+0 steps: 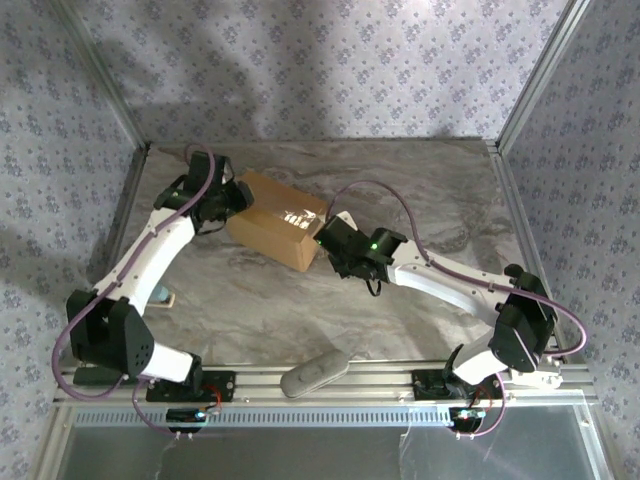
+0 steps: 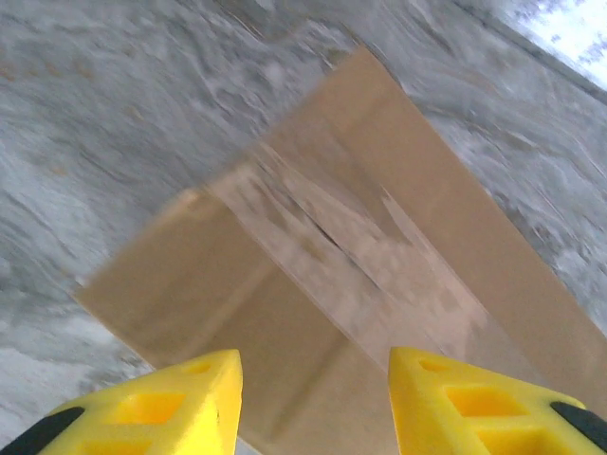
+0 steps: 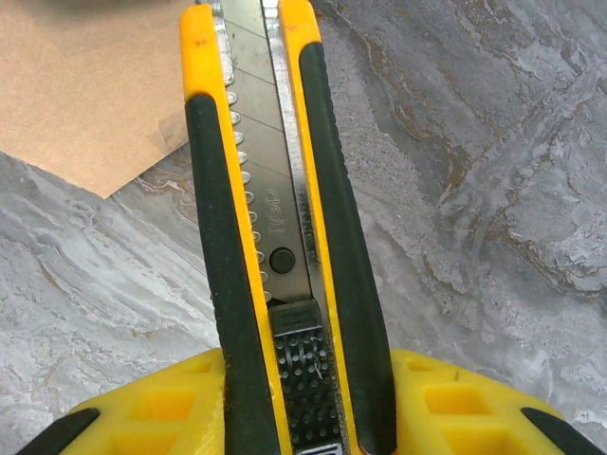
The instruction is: Unpack the express box
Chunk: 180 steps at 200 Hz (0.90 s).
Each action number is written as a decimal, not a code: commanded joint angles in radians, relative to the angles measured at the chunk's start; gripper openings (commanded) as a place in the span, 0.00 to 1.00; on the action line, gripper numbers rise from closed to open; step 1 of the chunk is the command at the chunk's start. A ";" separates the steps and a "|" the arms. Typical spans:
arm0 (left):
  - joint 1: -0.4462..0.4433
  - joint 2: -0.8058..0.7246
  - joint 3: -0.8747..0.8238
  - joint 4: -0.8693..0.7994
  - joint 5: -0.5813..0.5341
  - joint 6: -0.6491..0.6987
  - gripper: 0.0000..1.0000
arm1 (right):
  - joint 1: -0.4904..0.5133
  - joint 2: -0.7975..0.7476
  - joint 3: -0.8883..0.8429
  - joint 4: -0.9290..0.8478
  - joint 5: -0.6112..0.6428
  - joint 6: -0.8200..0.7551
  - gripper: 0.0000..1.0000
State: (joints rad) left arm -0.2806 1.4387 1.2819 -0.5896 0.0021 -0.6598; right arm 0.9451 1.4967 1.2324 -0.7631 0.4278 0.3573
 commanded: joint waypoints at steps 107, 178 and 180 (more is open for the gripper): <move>0.098 0.350 0.351 -0.082 -0.089 0.179 0.51 | 0.008 0.040 0.074 -0.018 -0.006 -0.034 0.00; 0.092 0.355 0.257 0.025 0.046 0.200 0.51 | 0.012 0.060 0.105 -0.018 0.003 -0.056 0.00; 0.092 0.354 0.253 0.029 0.049 0.200 0.50 | 0.011 0.061 0.105 -0.018 0.003 -0.056 0.00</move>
State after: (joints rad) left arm -0.1844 1.8191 1.5898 -0.5747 -0.0414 -0.4892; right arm 0.9463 1.5417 1.2877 -0.7868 0.4240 0.3313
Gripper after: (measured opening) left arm 0.507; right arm 0.359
